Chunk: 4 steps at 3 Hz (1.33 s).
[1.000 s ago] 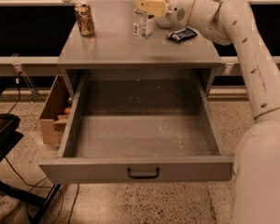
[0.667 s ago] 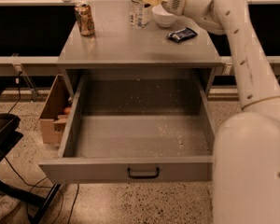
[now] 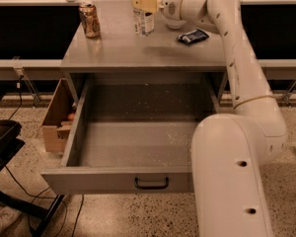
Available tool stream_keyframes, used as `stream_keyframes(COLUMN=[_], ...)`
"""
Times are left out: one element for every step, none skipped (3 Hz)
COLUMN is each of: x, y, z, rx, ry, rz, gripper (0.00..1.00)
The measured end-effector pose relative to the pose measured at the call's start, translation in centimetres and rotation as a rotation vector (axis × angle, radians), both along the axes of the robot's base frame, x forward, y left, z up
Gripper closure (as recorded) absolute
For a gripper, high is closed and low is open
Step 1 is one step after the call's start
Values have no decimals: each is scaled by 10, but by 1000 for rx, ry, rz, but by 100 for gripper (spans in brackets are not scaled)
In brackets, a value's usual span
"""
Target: Pick blue plastic bottle from top drawer and place on counter
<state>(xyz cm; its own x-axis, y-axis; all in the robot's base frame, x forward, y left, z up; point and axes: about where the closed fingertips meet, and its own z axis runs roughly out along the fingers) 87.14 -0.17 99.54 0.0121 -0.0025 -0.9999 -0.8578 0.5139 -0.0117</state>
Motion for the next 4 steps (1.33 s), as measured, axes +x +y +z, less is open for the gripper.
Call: stream_keyframes(x=[30, 45, 51, 51], y=[1, 7, 27, 36], z=[-27, -38, -63, -70], rx=[70, 139, 151, 134], ry=[-1, -11, 20, 35], rz=[-41, -54, -32, -20], gripper=[100, 100, 100, 100])
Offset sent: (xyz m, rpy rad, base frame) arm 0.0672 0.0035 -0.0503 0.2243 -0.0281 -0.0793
